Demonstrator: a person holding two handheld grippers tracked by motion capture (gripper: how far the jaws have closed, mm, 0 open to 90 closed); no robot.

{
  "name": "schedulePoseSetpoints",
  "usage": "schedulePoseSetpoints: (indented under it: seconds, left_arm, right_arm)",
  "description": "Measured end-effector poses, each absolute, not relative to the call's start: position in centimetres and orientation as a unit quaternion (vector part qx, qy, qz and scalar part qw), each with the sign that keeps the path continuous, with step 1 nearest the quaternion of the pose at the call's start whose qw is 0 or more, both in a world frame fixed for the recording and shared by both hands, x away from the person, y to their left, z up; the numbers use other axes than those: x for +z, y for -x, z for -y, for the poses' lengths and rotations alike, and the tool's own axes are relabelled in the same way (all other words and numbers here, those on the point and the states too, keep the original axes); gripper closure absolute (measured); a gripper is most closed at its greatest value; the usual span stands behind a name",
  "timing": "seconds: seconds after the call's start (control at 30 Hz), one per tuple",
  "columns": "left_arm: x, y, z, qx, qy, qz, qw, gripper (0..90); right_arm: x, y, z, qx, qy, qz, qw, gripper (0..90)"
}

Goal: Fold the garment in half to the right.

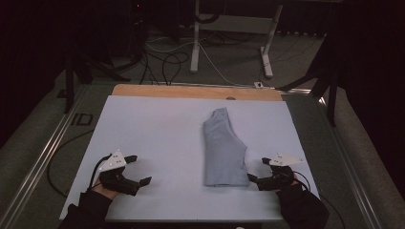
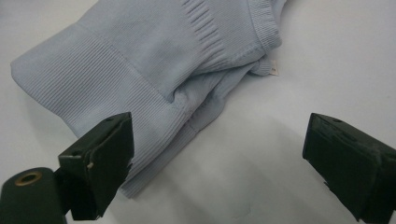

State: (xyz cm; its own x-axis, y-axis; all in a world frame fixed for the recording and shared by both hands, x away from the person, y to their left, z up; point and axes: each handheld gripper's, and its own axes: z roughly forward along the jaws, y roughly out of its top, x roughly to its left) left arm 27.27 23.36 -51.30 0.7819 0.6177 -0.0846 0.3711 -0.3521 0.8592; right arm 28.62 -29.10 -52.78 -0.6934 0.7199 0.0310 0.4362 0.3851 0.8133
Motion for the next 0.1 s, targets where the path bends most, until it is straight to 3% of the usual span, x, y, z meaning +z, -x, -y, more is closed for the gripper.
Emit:
schedulePoseSetpoints:
  seconds: [0.1]
  left_arm:
    - [-51.25, -27.27, -23.42, 0.128, -0.811, -0.305, 0.483, 0.5]
  right_arm:
    - [-52.81, -28.63, 29.06, 0.425, -0.354, -0.816, 0.165, 9.1]
